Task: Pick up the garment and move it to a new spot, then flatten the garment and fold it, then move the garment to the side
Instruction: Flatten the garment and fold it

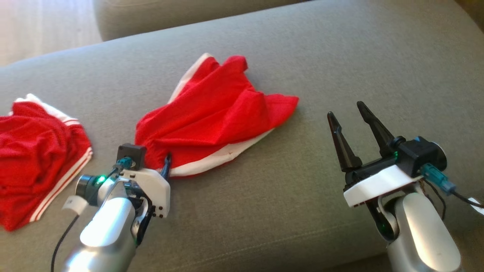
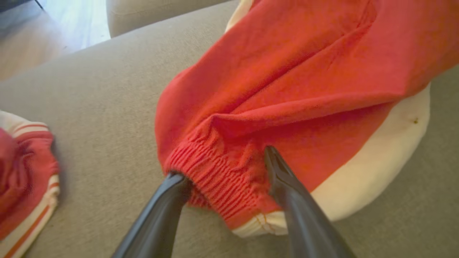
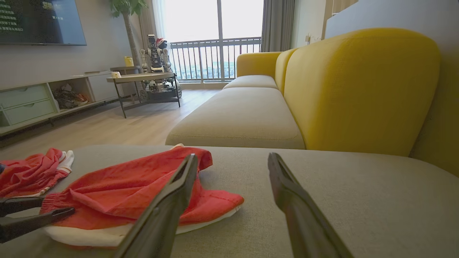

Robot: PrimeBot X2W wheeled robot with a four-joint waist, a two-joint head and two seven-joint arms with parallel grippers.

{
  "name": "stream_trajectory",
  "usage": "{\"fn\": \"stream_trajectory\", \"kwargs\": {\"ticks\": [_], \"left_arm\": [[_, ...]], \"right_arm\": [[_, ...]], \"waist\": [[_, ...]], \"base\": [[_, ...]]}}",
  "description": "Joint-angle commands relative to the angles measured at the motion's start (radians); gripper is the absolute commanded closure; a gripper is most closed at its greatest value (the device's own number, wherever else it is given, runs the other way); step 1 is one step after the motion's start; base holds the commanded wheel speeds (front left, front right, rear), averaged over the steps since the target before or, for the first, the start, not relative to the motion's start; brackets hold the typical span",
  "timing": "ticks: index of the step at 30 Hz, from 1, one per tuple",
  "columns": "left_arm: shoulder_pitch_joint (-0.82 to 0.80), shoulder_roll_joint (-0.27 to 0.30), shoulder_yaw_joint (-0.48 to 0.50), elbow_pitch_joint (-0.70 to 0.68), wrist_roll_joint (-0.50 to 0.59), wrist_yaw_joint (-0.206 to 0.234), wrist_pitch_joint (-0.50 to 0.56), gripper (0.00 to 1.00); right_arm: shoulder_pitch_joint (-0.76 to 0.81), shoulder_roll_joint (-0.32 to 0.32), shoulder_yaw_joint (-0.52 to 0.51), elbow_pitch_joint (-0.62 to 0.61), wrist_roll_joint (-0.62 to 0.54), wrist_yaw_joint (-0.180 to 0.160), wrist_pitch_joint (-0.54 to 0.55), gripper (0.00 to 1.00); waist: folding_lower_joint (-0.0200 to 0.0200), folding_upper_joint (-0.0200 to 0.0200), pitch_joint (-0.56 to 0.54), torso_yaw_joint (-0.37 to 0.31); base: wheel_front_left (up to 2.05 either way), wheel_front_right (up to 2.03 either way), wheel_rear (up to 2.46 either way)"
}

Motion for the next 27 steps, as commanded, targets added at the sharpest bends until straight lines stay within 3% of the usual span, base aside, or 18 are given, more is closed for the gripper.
{"fn": "stream_trajectory", "kwargs": {"ticks": [1, 5, 12, 14, 21, 27], "left_arm": [[-0.059, 0.023, 0.038, -0.014, 0.004, 0.012, -0.035, 0.00], [-0.043, 0.018, 0.040, -0.024, -0.007, 0.006, -0.063, 0.00], [0.019, 0.042, 0.002, -0.109, -0.018, -0.058, -0.021, 0.00], [0.040, 0.060, 0.002, -0.153, -0.020, -0.053, -0.012, 0.00], [0.135, 0.096, 0.061, -0.339, -0.041, 0.050, -0.063, 0.00], [0.281, 0.078, 0.119, -0.540, -0.065, 0.144, -0.110, 0.00]], "right_arm": [[-0.031, 0.005, 0.013, -0.028, -0.004, 0.000, -0.011, 0.00], [-0.019, 0.005, -0.001, -0.018, -0.009, 0.000, -0.009, 0.00], [0.005, 0.005, -0.006, -0.007, -0.008, 0.000, -0.003, 0.00], [0.008, 0.005, -0.006, -0.006, -0.005, 0.000, -0.002, 0.00], [0.031, 0.005, -0.018, 0.006, 0.000, 0.000, 0.001, 0.00], [0.051, 0.005, -0.043, 0.030, 0.008, 0.000, 0.018, 0.00]], "waist": [[-0.0001, 0.0000, -0.023, 0.028], [-0.0001, 0.0000, -0.061, 0.073], [-0.0001, 0.0000, -0.118, 0.149], [-0.0001, 0.0000, -0.127, 0.163], [-0.0001, 0.0000, -0.146, 0.204], [-0.0001, 0.0000, -0.140, 0.253]], "base": [[0.00, 0.00, 0.00], [0.00, 0.00, 0.00], [0.00, 0.00, 0.00], [0.00, 0.00, 0.00], [0.00, 0.00, 0.00], [0.00, 0.00, 0.00]]}}
